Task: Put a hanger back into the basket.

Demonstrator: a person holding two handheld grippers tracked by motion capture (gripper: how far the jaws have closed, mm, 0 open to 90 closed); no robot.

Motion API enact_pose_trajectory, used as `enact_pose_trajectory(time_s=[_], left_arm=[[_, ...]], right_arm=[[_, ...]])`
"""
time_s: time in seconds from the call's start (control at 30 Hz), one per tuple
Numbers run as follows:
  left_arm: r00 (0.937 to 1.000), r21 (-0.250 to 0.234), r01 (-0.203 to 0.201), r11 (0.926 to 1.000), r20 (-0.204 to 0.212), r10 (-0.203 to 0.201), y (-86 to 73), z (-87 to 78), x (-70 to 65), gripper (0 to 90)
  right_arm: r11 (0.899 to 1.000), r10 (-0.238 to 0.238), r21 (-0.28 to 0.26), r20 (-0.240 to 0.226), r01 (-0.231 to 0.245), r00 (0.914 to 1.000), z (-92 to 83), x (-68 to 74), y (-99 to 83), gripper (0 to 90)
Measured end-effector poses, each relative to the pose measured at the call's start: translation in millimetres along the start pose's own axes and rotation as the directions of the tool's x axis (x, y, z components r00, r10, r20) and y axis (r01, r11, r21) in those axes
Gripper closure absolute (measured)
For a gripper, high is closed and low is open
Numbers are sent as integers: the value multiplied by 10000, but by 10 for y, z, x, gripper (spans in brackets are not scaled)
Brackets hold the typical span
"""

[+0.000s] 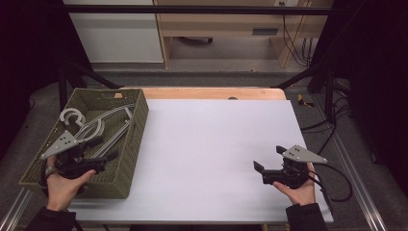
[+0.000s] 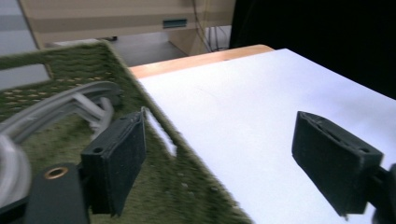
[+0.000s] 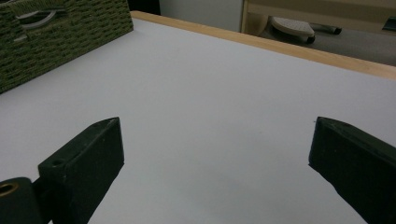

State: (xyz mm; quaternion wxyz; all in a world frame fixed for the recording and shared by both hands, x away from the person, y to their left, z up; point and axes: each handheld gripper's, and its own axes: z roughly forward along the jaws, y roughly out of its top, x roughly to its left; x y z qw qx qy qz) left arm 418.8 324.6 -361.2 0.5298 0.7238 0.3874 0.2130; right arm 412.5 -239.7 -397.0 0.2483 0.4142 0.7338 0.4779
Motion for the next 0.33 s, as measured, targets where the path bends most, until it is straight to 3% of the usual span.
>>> enact_pose_trajectory(time_s=[0.17,0.33], left_arm=[[9989,426,-428,9982,225,418,-77,91,-159,138],[9985,538,-488,9974,269,474,-123,147,-226,134]], right_arm=[[9999,-37,-139,-18,36,10000,-20,-2,-4,35],[9998,-11,-205,-1,11,10000,-49,-4,-12,34]])
